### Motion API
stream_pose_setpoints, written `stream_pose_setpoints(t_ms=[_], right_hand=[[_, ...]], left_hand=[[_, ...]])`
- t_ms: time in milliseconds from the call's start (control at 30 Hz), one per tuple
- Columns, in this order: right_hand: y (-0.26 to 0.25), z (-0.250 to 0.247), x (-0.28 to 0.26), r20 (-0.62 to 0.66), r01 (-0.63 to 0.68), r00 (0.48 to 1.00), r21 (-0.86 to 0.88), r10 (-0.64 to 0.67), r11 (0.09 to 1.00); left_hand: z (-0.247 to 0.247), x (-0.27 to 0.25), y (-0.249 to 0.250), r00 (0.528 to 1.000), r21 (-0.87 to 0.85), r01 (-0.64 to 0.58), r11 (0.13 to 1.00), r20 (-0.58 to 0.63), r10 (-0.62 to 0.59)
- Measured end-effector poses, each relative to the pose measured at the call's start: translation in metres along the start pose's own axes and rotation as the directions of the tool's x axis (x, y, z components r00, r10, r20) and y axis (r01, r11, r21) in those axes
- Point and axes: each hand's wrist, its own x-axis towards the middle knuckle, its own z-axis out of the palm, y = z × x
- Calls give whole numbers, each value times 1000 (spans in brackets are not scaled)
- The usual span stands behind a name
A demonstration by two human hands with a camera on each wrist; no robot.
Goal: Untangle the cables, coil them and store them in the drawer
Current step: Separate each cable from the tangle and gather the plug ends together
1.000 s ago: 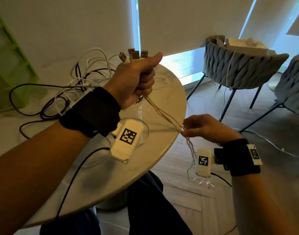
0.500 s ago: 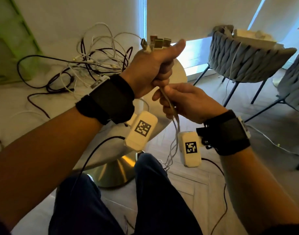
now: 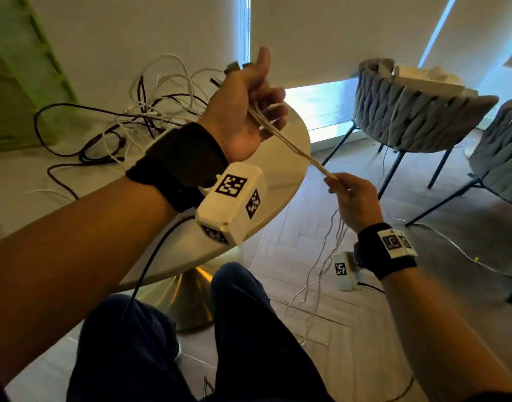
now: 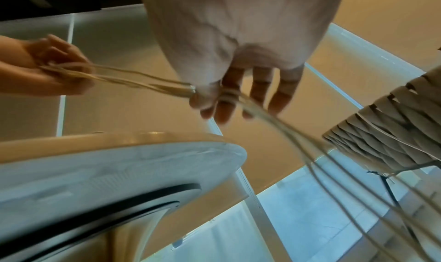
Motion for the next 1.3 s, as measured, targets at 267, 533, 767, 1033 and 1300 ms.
stream_pose_setpoints(t_ms=[267,533,767,1033,1300], right_hand=[[-100,-42,12,608,145,794,-181,-5,973],[-239,30,81,300,437,851,51,-431,898],[-301,88,94,478,577,662,167,-578,799],[-334,95,104,622,499,616,166,-483,850],[-304,99,116,631,517,645,53,-430,854]], left_hand=[[-16,12,25,991,96,-11,995,131,-2],[-70,9,52,995,167,-80,983,-43,88],[-111,2,71,983,255,-57,965,-153,98],[-126,16,87,943,129,-189,974,-254,216],[-165,5,103,953,214,-169,962,-215,215]])
